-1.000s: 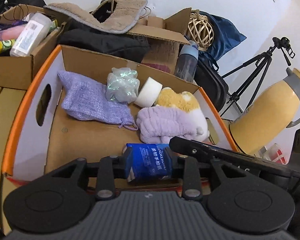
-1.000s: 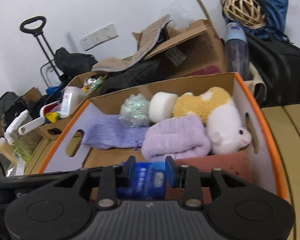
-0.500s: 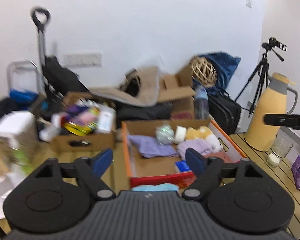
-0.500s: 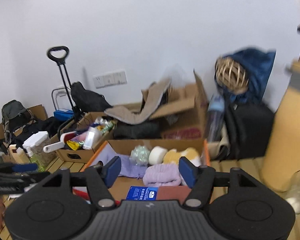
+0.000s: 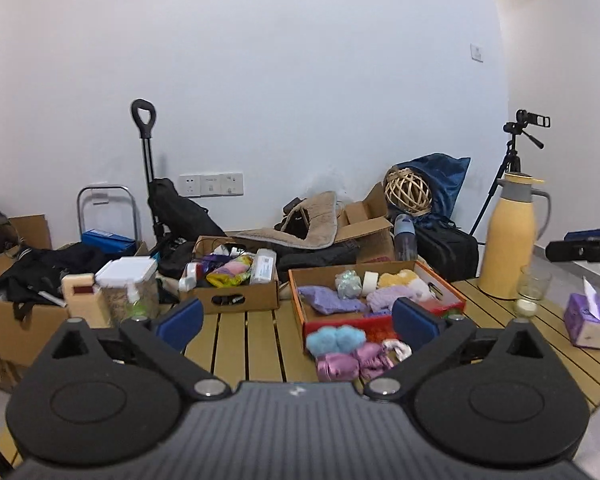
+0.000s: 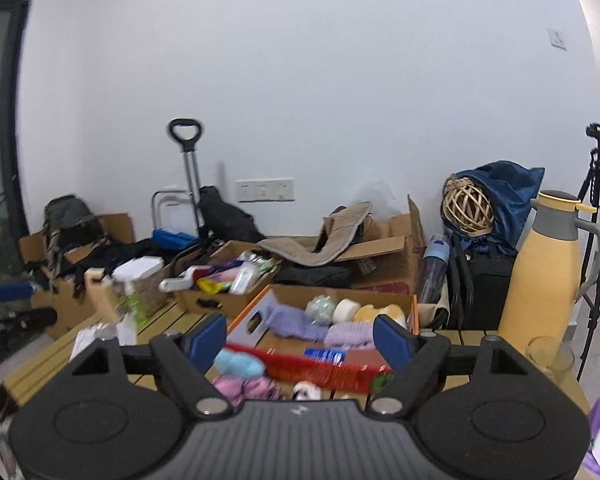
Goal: Organize soft objects
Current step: 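Move both grippers back over the table toward the pink satin scrunchie, then close both grippers on the pink satin scrunchie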
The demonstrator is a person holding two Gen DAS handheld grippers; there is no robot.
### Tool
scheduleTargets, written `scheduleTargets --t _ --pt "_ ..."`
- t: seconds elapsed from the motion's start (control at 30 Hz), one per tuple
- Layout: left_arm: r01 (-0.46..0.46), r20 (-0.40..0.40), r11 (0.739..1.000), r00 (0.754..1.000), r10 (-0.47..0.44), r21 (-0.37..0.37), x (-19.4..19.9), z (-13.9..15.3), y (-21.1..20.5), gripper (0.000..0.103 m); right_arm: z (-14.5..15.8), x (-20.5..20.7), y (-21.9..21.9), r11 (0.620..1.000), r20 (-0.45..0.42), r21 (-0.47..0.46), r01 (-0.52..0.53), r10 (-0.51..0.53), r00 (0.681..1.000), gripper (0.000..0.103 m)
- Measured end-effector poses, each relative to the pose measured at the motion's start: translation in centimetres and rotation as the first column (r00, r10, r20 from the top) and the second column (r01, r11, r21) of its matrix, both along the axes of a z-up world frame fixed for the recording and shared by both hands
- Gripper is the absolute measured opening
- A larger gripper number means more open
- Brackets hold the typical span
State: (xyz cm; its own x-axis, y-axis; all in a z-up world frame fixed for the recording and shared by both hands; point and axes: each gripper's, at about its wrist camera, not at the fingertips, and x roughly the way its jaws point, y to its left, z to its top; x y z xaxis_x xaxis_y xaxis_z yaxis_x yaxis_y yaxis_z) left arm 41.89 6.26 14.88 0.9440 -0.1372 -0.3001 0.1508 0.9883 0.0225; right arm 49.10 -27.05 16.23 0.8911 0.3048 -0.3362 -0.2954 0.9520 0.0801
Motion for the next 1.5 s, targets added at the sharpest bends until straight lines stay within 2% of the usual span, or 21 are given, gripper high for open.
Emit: scheduleTargets --t 0.23,0.4,0.5,0.6,0.67,0.77,0.9,1.0,1.07,1.1,1.17,1.27,1.37,1.43,1.5 --pt "0.003 0.088 0.997 0.996 -0.01 0.08 -10.1 -2.7 0.2 0.103 -2.9 -9.5 1.4 0.998 0.019 -0.021 -0.058 0.059 0.998 0.083" --pt "-0.042 0.157 0.997 0.987 0.033 0.058 -15.8 -5.7 -0.2 0.103 -5.3 -16.7 2.3 0.997 0.066 -0.05 -0.053 0.056 0.996 0.086" --pt "0.014 0.126 0.998 0.992 -0.022 0.065 -16.7 -6.9 -0.8 0.103 -6.6 -19.8 2.9 0.996 0.078 -0.061 -0.069 0.073 0.994 0.089" --pt "0.036 0.103 0.99 0.993 -0.05 0.134 -15.8 -7.3 -1.8 0.103 -6.6 -20.4 3.6 0.989 0.075 -0.1 -0.11 0.117 0.99 0.09" --pt "0.044 0.094 0.991 0.994 -0.056 0.129 -14.8 -7.6 -2.1 0.103 -6.5 -19.9 3.8 0.989 0.08 -0.096 -0.114 0.121 0.989 0.09" --pt "0.05 0.045 0.994 0.997 -0.055 0.096 -12.1 -8.7 -2.5 0.103 -7.0 -18.0 3.9 0.993 0.082 -0.065 -0.102 0.107 0.991 0.09" --pt "0.073 -0.021 0.992 0.997 -0.071 0.1 -6.4 -10.5 -3.5 0.103 -8.9 -13.0 4.0 0.996 0.06 -0.056 -0.062 0.066 0.996 0.088" --pt "0.067 -0.072 0.995 0.995 -0.062 0.071 -0.4 -12.3 -3.6 0.103 -10.4 -7.5 3.9 0.999 0.004 -0.036 -0.032 0.032 0.999 0.084" --pt "0.01 -0.126 0.998 0.992 -0.002 0.063 4.1 -13.8 -3.7 0.103 -11.6 -3.2 3.9 1.0 -0.037 -0.017 -0.021 0.021 0.999 0.081" --pt "0.002 -0.143 0.998 0.99 0.007 0.057 6.2 -14.6 -3.8 0.102 -12.1 -1.2 4.0 1.0 -0.059 -0.007 -0.02 0.02 0.998 0.076" --pt "-0.017 -0.171 0.999 0.985 0.025 0.048 10.1 -15.6 -4.0 0.102 -13.4 2.9 4.4 0.999 -0.105 0.004 -0.039 0.039 0.994 0.073" --pt "-0.012 -0.216 1.0 0.976 0.016 0.022 15.3 -17.0 -4.6 0.1 -15.6 9.3 5.5 0.999 -0.173 -0.013 -0.043 0.04 0.984 0.07" --pt "0.008 -0.237 1.0 0.971 -0.002 0.02 18.9 -18.2 -5.4 0.089 -17.7 14.6 6.4 0.999 -0.233 0.003 -0.038 0.038 0.972 0.066" --pt "0.04 -0.273 0.998 0.962 -0.027 0.043 20.6 -19.0 -6.1 0.069 -19.0 17.6 7.0 0.999 -0.262 0.017 -0.04 0.043 0.964 0.058" --pt "0.066 -0.306 0.997 0.951 -0.05 0.042 22.1 -19.8 -6.2 0.059 -20.1 19.7 7.5 0.997 -0.293 0.043 -0.059 0.069 0.954 0.05"
